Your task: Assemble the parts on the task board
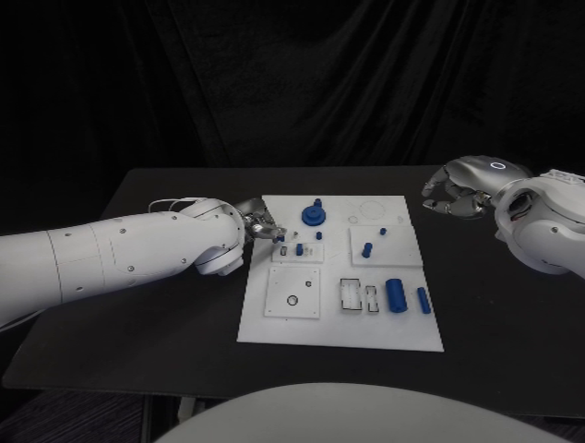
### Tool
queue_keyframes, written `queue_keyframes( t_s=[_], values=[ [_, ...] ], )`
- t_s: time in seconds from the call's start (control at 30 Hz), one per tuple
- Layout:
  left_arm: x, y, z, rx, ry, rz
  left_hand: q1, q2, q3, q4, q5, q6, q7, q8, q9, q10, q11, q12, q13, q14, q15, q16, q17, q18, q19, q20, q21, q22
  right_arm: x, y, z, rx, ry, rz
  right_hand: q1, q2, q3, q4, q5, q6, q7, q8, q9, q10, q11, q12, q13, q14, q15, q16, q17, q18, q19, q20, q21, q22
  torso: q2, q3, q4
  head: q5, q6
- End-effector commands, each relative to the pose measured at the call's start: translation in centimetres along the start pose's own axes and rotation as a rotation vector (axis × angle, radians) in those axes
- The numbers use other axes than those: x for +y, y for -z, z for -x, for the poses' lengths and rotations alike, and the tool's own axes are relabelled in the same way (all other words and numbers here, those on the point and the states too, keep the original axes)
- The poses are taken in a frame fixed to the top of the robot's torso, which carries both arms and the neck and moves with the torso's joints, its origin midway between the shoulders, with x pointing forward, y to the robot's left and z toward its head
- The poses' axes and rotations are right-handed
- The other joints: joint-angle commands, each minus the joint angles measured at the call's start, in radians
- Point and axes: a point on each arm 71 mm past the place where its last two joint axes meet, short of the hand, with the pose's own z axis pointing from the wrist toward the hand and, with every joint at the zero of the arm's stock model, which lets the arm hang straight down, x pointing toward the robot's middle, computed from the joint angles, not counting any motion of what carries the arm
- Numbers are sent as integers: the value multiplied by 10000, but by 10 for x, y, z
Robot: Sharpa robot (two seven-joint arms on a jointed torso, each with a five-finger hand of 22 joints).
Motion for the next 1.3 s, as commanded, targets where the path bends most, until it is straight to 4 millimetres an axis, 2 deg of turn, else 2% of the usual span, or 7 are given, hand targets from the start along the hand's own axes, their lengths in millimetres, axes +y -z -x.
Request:
queue_keyframes(
  t_s=[0.03,0.4,0.87,0.93,1.2,1.3],
  values=[
    [-1,1,-4,-80,173,-235,-76,46,9,61,-43,-52,-9,-55,-11,1057,-18,27,2628,1038,-25,26,2628,-63,568,-33,4,2320,-1,1,1,-149,-21,-180,73,3,56,27,38,-7,-4,-44,-13,856,33,-26,2478,922,0,26,2235,37,114,-26,37,1956,1,2,-10,8,-1],
    [7,2,-15,481,36,-49,-70,41,-12,85,-97,-85,4,-85,-31,1057,-9,27,2628,1038,-18,26,2628,-46,532,-27,-60,2296,-1,1,0,-111,-14,-194,62,-2,55,32,40,3,-4,-39,-13,865,34,-18,2486,921,2,22,2232,35,119,-26,47,1959,10,-8,25,-16,-1],
    [7,0,-20,375,143,-440,-69,64,-31,126,-152,-72,9,-91,-44,1057,-1,27,2628,1038,-12,26,2628,-46,532,-20,-61,2296,-3,2,0,-114,-15,-237,50,-6,54,39,41,20,-4,-30,-11,865,36,-18,2486,923,3,28,2236,35,118,-25,44,1958,18,-15,13,-20,-1],
    [7,-1,-20,403,132,-454,-62,68,-75,173,-279,-67,13,-103,-59,1057,6,27,2628,1038,-3,26,2628,-43,527,-13,-72,2293,-3,2,0,-108,-13,-240,50,-6,54,39,41,20,-4,-30,-11,865,36,-18,2486,923,3,28,2236,35,118,-25,44,1958,16,-16,16,-25,-1],
    [10,-3,-23,628,35,-386,-72,64,-517,557,-1191,-43,42,-215,-196,1057,38,27,2628,1038,30,26,2628,-34,506,26,-119,2282,-1,1,0,-102,-9,-192,41,-10,53,42,42,33,-4,-24,-10,891,36,3,2507,959,3,170,2344,-5,192,-24,226,2012,7,-22,2,17,-1],
    [12,-3,-24,658,29,-363,-64,71,-621,642,-1352,-60,57,-272,-254,1057,50,27,2628,1038,40,26,2628,-31,500,31,-132,2279,-1,1,0,-99,-8,-184,41,-10,53,42,42,33,-4,-24,-10,891,36,3,2507,959,3,170,2344,-5,192,-24,226,2012,2,-25,-10,31,-1]
  ],
)
